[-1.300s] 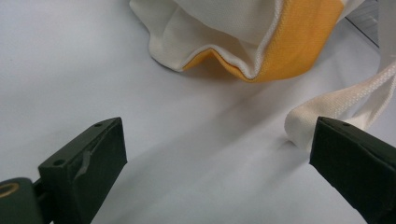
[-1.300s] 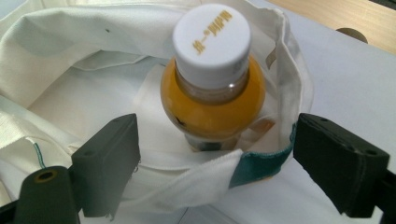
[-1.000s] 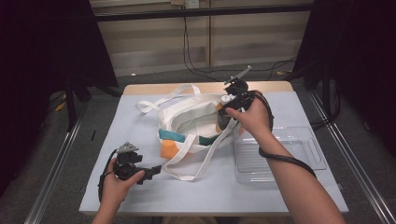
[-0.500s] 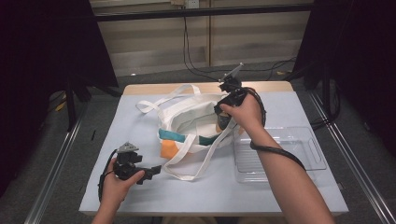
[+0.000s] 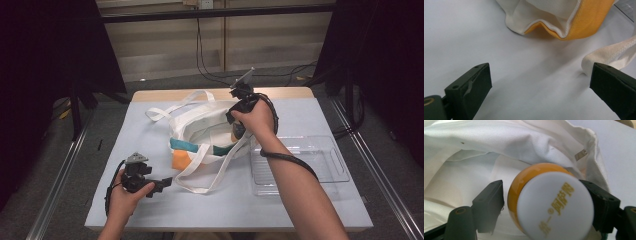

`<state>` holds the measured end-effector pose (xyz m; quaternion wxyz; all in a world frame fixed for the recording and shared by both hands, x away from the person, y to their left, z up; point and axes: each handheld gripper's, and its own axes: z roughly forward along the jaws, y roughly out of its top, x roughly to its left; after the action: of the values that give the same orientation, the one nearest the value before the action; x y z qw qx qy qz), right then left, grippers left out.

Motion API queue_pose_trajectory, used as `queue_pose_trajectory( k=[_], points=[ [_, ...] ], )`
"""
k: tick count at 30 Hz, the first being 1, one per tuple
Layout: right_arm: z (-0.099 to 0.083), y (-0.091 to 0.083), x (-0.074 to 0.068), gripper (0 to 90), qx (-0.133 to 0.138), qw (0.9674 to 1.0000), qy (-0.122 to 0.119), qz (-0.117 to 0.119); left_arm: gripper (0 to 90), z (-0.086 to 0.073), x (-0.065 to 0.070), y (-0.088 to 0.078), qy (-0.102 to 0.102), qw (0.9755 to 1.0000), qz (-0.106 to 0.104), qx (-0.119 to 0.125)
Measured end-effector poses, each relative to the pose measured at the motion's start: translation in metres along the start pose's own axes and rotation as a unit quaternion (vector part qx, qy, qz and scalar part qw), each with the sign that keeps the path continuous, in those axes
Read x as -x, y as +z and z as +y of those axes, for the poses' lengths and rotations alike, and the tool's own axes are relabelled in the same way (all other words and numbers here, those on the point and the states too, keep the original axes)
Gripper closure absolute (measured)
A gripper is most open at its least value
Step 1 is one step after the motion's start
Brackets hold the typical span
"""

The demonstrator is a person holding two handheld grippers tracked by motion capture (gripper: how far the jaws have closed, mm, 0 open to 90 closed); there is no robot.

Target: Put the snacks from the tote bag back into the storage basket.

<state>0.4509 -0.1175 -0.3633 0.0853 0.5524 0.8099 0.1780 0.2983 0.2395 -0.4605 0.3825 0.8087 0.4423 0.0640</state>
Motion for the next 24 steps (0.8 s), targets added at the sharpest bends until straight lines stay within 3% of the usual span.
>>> queue_pose_trajectory(
  k=[9, 24],
  points=[
    [0.0009, 0.0048, 0.0056, 26.3, -0.014, 0.9996, 0.024, 0.006, 3.5, -0.0005, 0.0004, 0.0019, -0.007, 1.0000, -0.002, 0.002],
    [0.0038, 0.0064, 0.0027, 30.4, -0.036, 0.9990, 0.026, -0.002, 3.6, -0.0012, 0.0005, 0.0031, -0.005, 1.0000, 0.004, -0.006]
  ],
)
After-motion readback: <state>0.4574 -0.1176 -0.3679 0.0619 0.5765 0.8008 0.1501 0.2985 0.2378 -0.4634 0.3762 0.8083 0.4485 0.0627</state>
